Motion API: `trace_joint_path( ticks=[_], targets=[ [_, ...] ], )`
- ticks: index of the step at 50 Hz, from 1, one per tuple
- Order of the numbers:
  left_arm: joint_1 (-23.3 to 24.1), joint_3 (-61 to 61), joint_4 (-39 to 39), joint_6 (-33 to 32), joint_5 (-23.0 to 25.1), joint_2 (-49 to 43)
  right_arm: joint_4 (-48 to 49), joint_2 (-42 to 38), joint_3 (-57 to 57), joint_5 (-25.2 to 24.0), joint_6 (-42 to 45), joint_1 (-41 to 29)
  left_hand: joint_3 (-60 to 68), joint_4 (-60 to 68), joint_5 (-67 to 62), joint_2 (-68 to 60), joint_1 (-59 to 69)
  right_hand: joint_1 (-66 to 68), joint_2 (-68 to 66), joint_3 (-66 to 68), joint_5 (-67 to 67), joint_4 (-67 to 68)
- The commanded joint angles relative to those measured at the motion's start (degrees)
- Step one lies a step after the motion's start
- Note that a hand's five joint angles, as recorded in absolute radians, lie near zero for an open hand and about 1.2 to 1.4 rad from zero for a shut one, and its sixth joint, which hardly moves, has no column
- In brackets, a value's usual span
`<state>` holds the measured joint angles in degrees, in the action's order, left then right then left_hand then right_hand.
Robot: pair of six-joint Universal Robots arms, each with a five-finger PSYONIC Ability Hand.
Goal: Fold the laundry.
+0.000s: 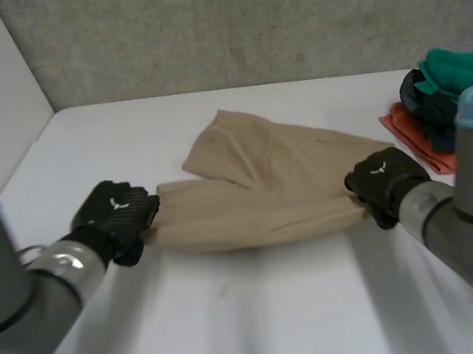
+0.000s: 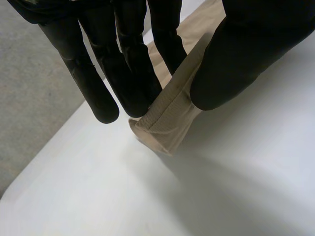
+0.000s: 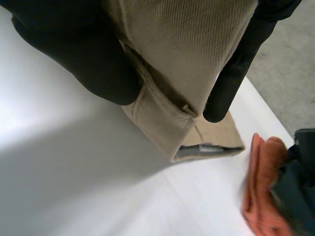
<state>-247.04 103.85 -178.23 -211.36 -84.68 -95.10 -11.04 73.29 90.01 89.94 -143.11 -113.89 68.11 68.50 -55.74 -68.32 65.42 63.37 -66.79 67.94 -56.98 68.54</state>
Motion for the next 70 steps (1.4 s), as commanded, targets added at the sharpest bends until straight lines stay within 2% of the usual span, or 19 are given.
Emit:
trace_joint_path(
  ticks=[1,4,7,14,17,25,29,32,37,38,41,42,45,48,55,63,70],
  targets=[
    [1.12,2.76,24.23,-3.43,0.48,13.89,-18.91,7.82,3.33,0.06,14.43,-0.28,11.89,11.50,-14.26,-11.68,14.58,16.63,-13.21,12.06,-13.02,11.46],
    [3.22,4.34,26.97,-8.43,0.13,14.42,-23.31,8.88,4.47,-0.55,16.28,0.15,11.89,11.50,-14.26,-11.68,14.58,16.63,-13.21,12.06,-13.02,11.46],
    [4.72,6.01,26.01,-11.78,-0.14,13.54,-22.80,8.53,5.35,-0.90,16.02,0.77,11.89,11.50,-14.26,-11.68,14.58,16.63,-13.21,12.06,-13.02,11.46],
    [6.39,1.55,21.09,-12.76,-1.02,3.36,-21.31,4.94,7.64,-1.70,15.76,0.77,11.89,11.50,-14.26,-11.68,14.58,16.63,-13.21,12.06,-13.02,11.46],
    [8.32,-4.34,17.31,-12.23,-1.89,-2.97,-17.01,2.73,7.11,-1.61,14.09,0.86,11.89,11.50,-14.26,-11.68,14.58,16.63,-13.21,12.06,-13.02,11.46],
    [9.91,-19.81,6.94,-11.88,-7.87,-18.26,-2.95,0.01,4.74,-1.26,9.08,1.65,11.89,11.50,-14.26,-11.68,14.58,16.63,-13.21,12.06,-13.02,11.46],
    [9.47,-28.16,-1.40,-12.76,-9.98,-26.52,4.35,-4.55,0.09,-1.17,8.81,1.30,11.89,11.50,-14.26,-11.68,14.58,16.63,-13.21,12.06,-13.02,11.46],
    [9.29,-37.20,-9.66,-14.86,-10.86,-30.66,11.11,-7.81,-7.81,-0.21,8.81,1.21,11.89,11.50,-14.26,-11.68,14.58,16.63,-13.21,12.06,-13.02,11.46],
    [8.06,-49.17,-23.54,-20.75,-10.69,-30.49,24.64,-9.66,-21.70,2.17,9.08,1.21,11.89,11.50,-14.26,-11.68,14.58,16.63,-13.21,12.06,-13.02,11.46],
    [7.89,-51.70,-29.22,-21.72,-10.60,-29.71,30.76,-9.66,-24.94,2.17,9.16,1.13,11.89,11.50,-14.26,-11.68,14.58,16.63,-13.21,12.06,-13.02,11.46],
    [7.45,-54.01,-36.99,-21.81,-10.86,-27.25,40.63,-9.66,-28.21,1.82,9.17,1.13,11.89,11.50,-14.26,-11.68,14.58,16.63,-13.21,12.06,-13.02,11.46],
    [7.27,-54.28,-40.75,-21.47,-10.95,-25.15,46.84,-9.66,-29.61,1.47,9.17,1.04,11.89,11.50,-14.26,-11.68,14.58,16.63,-13.21,12.06,-13.02,11.46],
    [7.36,-53.23,-41.94,-20.85,-11.12,-22.68,53.56,-9.84,-32.34,-0.63,8.90,-0.10,11.89,11.50,-14.26,-11.68,14.58,16.63,-13.21,12.06,-13.02,11.46],
    [7.36,-49.11,-40.80,-19.01,-11.30,-19.52,52.62,-10.28,-34.45,-2.05,8.73,-1.33,11.89,11.50,-14.26,-11.68,14.58,16.63,-13.21,12.06,-13.02,11.46],
    [6.13,-33.82,-40.44,-16.01,-11.30,-12.04,41.03,-15.37,-37.63,-2.49,7.50,-2.12,11.89,11.50,-14.26,-11.68,14.58,16.63,-13.21,12.06,-13.02,11.46],
    [5.95,-16.76,-40.27,-15.92,-11.21,-12.82,31.97,-20.11,-30.25,-3.10,4.86,-1.86,11.89,11.50,-14.26,-11.68,14.58,16.63,-13.21,12.06,-13.02,11.46],
    [7.45,-7.53,-38.78,-16.36,-12.53,-20.29,25.73,-27.76,-24.71,-2.84,5.30,-2.13,11.89,11.50,-14.26,-11.68,14.58,16.63,-13.21,12.06,-13.02,11.46]
  ],
)
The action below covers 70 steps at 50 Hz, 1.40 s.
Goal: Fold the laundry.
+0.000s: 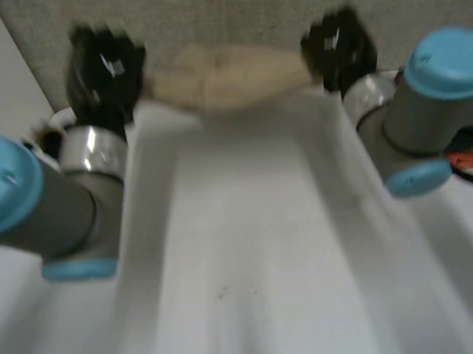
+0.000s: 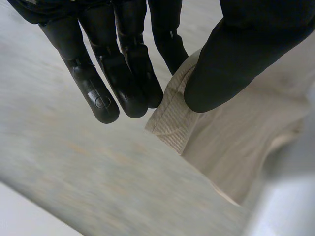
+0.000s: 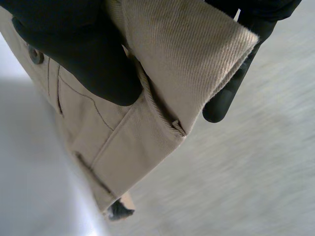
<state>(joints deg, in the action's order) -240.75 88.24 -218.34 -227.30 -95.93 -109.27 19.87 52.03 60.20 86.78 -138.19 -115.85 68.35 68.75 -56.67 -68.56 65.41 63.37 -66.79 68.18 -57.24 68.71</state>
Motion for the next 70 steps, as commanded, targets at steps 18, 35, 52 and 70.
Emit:
trace_joint_path(
  ticks=[18,35,52,70],
  targets=[
    [6.69,22.15,34.36,0.45,-7.25,11.44,-30.05,8.00,20.12,0.93,0.02,-0.35,11.65,11.25,-13.33,-11.44,14.59,16.63,-13.21,11.82,-12.76,11.29],
    [21.91,27.61,63.30,3.35,-8.48,18.31,-53.36,21.62,39.11,1.46,9.25,0.45,11.65,11.25,-13.33,-11.44,14.59,16.63,-13.21,11.82,-12.76,11.29],
    [11.36,-7.10,32.73,2.65,-8.75,-8.66,-26.30,18.20,35.33,4.53,0.38,2.38,11.65,11.25,-13.33,-11.44,14.59,16.63,-13.21,11.82,-12.76,11.29],
    [8.72,-29.61,0.73,-12.91,-6.99,-34.07,-8.89,5.20,24.53,12.09,0.38,2.55,11.65,11.25,-13.33,-11.44,14.59,16.63,-13.21,11.82,-12.76,11.29]
  ],
)
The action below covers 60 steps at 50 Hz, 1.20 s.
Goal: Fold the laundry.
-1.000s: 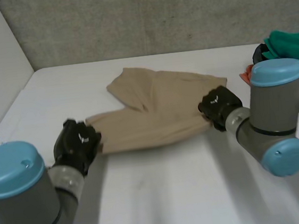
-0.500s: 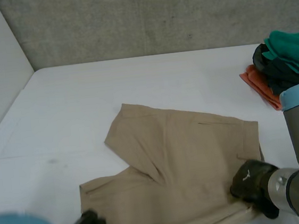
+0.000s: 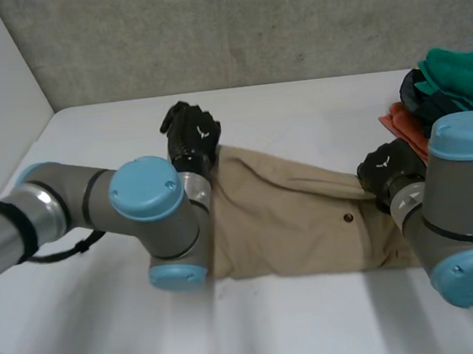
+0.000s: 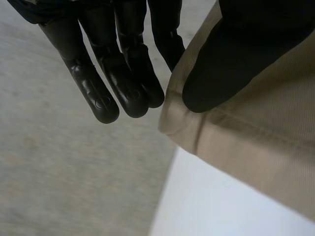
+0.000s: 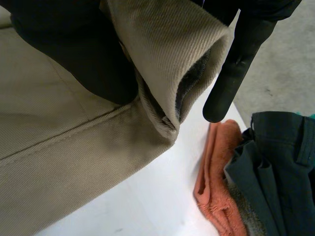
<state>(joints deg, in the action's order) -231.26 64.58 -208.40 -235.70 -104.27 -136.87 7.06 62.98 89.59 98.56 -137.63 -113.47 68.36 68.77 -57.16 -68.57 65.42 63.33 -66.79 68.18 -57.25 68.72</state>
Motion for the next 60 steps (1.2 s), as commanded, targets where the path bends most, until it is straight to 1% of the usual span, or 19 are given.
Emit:
trace_joint_path(
  ticks=[1,7,9,10,11,12,13,16,22,28,31,35,37,43,51,53,54,55,60],
  targets=[
    [-0.77,-7.00,-9.83,-4.59,2.13,-7.62,4.36,-6.20,-5.38,0.32,-0.19,0.18,11.64,11.23,-12.84,-11.43,14.58,16.67,-13.21,11.82,-12.75,11.28],
    [-0.94,-9.73,-10.01,-4.50,3.37,-10.79,6.56,-9.10,-7.41,0.41,-0.45,0.88,11.64,11.23,-12.84,-11.43,14.58,13.40,-9.94,8.55,-9.48,8.01],
    [-1.12,-9.56,-10.36,-4.15,3.81,-11.14,7.44,-9.11,-7.59,0.84,-0.71,1.06,11.64,11.23,-12.84,-11.43,14.58,-27.98,31.43,-32.82,31.89,-33.36],
    [-1.12,-9.12,-10.45,-4.06,4.24,-11.14,7.88,-8.93,-7.59,1.28,-0.89,0.88,2.50,2.10,-3.70,-2.30,5.45,-46.34,49.79,-51.18,50.25,-51.72],
    [-1.12,-8.77,-10.54,-3.89,4.77,-11.06,8.23,-8.58,-7.50,1.63,-1.06,1.06,-13.08,-13.48,11.88,13.28,-10.13,-53.33,56.79,-58.18,57.25,-58.72],
    [-1.12,-7.89,-10.62,-3.63,5.99,-10.71,9.10,-8.06,-7.50,2.42,-1.50,1.06,-52.04,-52.44,50.84,52.24,-49.09,-53.33,56.79,-58.18,57.25,-58.72],
    [-1.12,-7.36,-10.63,-3.45,6.70,-10.53,9.55,-7.70,-7.41,2.69,-1.94,1.14,-58.36,-58.77,57.16,58.57,-55.42,-53.33,56.79,-58.18,57.25,-58.72],
    [-0.33,-5.08,-10.89,-3.10,8.46,-8.52,10.87,-5.33,-6.27,2.69,-4.92,1.14,-58.36,-58.77,57.16,58.57,-55.42,-53.33,56.79,-58.18,57.25,-58.72],
    [-0.07,-0.86,-10.98,-1.96,8.38,-2.45,10.35,2.92,-3.02,0.94,-11.16,3.51,-58.36,-58.77,57.16,58.57,-55.42,-53.33,56.79,-58.18,57.25,-58.72],
    [-0.68,9.49,-9.93,1.90,7.94,6.32,1.93,12.76,2.07,-7.04,-14.77,7.20,-58.32,-58.72,57.12,58.52,-55.37,-53.33,56.79,-58.18,57.25,-58.72],
    [-0.68,14.51,-9.57,4.10,8.03,10.47,-3.79,14.62,3.57,-9.08,-14.86,9.05,-58.32,-58.72,57.12,58.52,-55.37,-53.33,56.79,-58.18,57.25,-58.72],
    [-0.59,22.16,-9.31,9.46,8.03,16.01,-15.21,14.89,7.16,-12.41,-15.57,11.95,-58.32,-58.72,57.12,58.52,-55.37,-53.33,56.79,-58.18,57.25,-58.72],
    [-0.50,26.03,-9.22,13.33,8.12,18.99,-15.94,14.89,9.01,-13.74,-15.83,12.57,-58.32,-58.72,57.12,58.52,-55.37,-51.08,54.53,-55.92,54.99,-56.46],
    [0.11,31.22,-9.13,21.32,8.20,21.73,-9.54,14.28,15.25,-18.13,-16.09,14.85,-58.15,-58.55,56.95,58.35,-55.20,-41.66,45.11,-46.51,45.57,-47.05],
    [1.52,31.84,-7.82,23.01,8.20,21.38,-3.90,4.96,15.79,-18.75,-17.15,16.09,-58.15,-58.55,56.95,58.35,-55.20,-39.97,43.42,-44.81,43.88,-45.35],
    [1.52,31.75,-7.81,23.01,8.20,21.38,-3.63,3.91,15.35,-18.49,-16.89,16.09,-58.15,-58.55,56.95,58.35,-55.20,-33.45,36.90,-38.29,37.36,-38.83],
    [1.52,31.84,-7.81,23.01,8.20,21.38,-3.20,3.47,14.92,-18.23,-16.71,16.26,-58.15,-58.55,56.95,58.35,-55.20,-3.26,6.71,-8.10,7.17,-8.64],
    [1.52,31.84,-7.81,23.01,8.20,21.46,-2.67,3.55,14.65,-18.23,-16.71,16.52,-58.15,-58.55,56.95,58.35,-55.20,16.47,-13.02,11.62,-12.56,11.08],
    [1.43,31.93,-7.64,22.92,8.12,22.25,1.99,4.95,15.96,-16.82,-15.92,20.21,-58.15,-58.55,56.95,58.35,-55.20,16.67,-13.21,11.82,-12.75,11.28]
  ],
)
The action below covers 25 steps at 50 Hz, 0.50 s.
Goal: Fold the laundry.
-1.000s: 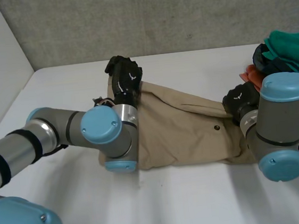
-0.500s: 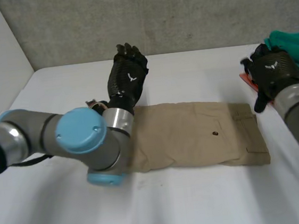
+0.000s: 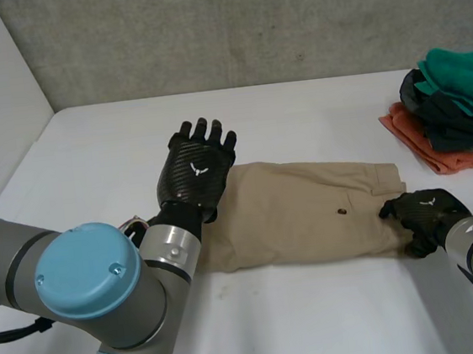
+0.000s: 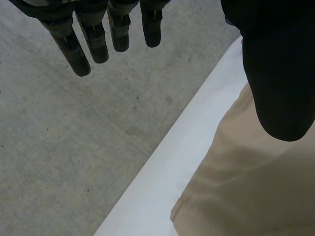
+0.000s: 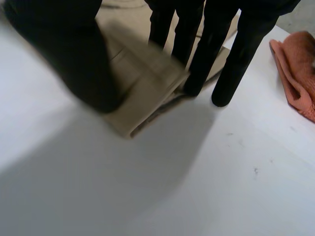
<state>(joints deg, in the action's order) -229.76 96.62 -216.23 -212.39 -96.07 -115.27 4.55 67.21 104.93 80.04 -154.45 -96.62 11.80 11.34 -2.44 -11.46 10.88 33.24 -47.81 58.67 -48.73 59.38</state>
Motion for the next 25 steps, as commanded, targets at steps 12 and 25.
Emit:
trace_joint_path(
  ticks=[12,25],
  targets=[
    [-0.42,2.43,2.22,0.22,-0.17,7.95,7.05,11.28,0.02,7.23,15.23,3.19,-1.59,-1.13,2.22,1.25,-0.66,46.76,-32.19,21.33,-21.27,20.62],
    [-1.83,6.91,2.66,0.84,-0.17,13.31,6.79,3.56,-10.61,7.23,18.14,-16.49,-1.76,-1.30,2.39,1.42,-0.83,46.76,-32.19,21.33,-21.27,20.62]
  ],
)
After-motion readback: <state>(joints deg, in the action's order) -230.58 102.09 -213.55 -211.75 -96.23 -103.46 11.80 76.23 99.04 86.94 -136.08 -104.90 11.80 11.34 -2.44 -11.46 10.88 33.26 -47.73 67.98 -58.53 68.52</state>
